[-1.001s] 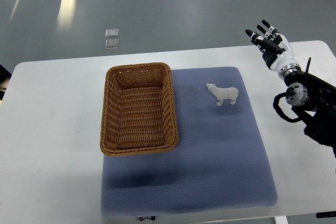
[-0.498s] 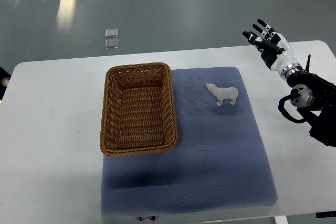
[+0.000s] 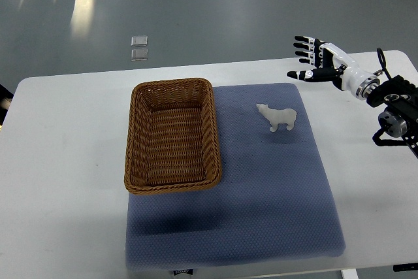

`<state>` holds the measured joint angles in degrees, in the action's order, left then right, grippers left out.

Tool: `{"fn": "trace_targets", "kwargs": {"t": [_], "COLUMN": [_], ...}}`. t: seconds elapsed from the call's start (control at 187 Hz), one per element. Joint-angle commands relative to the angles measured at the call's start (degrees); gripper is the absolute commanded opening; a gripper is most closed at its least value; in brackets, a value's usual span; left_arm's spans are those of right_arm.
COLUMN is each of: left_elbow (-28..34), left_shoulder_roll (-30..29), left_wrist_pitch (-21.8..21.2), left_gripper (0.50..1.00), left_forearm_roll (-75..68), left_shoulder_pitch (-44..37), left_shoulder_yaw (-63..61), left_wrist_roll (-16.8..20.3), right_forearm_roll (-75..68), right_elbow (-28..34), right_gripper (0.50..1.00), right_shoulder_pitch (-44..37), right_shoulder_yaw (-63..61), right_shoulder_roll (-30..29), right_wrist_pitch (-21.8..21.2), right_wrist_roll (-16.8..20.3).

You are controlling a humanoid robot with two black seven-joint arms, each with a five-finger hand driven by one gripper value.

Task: Place white bear in brown basket with right hand
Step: 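Reach the right hand forward toward the white polar bear figurine, then close the right hand fingers around the white polar bear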

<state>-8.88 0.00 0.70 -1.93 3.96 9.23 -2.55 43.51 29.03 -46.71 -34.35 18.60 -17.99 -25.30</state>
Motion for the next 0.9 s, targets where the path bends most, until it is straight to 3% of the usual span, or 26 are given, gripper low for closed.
{"fn": "trace_targets", "kwargs": {"t": [0.0, 0.203, 0.407, 0.894], "left_elbow": [0.0, 0.1, 0.1, 0.1], "left_shoulder_roll": [0.0, 0.0, 0.0, 0.0], "left_wrist_pitch": [0.0, -0.1, -0.1, -0.1], "left_gripper": [1.0, 1.0, 1.0, 1.0], "left_forearm_roll": [0.0, 0.0, 0.0, -0.1], "left_shoulder_pitch": [0.0, 0.0, 0.0, 0.0], "left_shoulder_yaw": [0.0, 0.0, 0.0, 0.0], "left_wrist_roll": [0.0, 0.0, 0.0, 0.0], "right_forearm_roll": [7.7, 15.2, 20.4, 26.8], "right_elbow": [1.4, 5.9, 7.8, 7.3], "right_gripper": [0.921, 0.921, 0.921, 0.905], "right_shoulder_pitch": [0.0, -0.5, -1.9, -2.2], "right_shoulder_yaw": [0.2, 3.3, 9.5, 11.4], "right_shoulder_roll": [1.6, 4.0, 4.7, 4.6], "right_wrist_pitch": [-2.0, -4.9, -4.9, -2.2], "right_wrist_roll": [-1.4, -1.9, -3.7, -3.1]}}
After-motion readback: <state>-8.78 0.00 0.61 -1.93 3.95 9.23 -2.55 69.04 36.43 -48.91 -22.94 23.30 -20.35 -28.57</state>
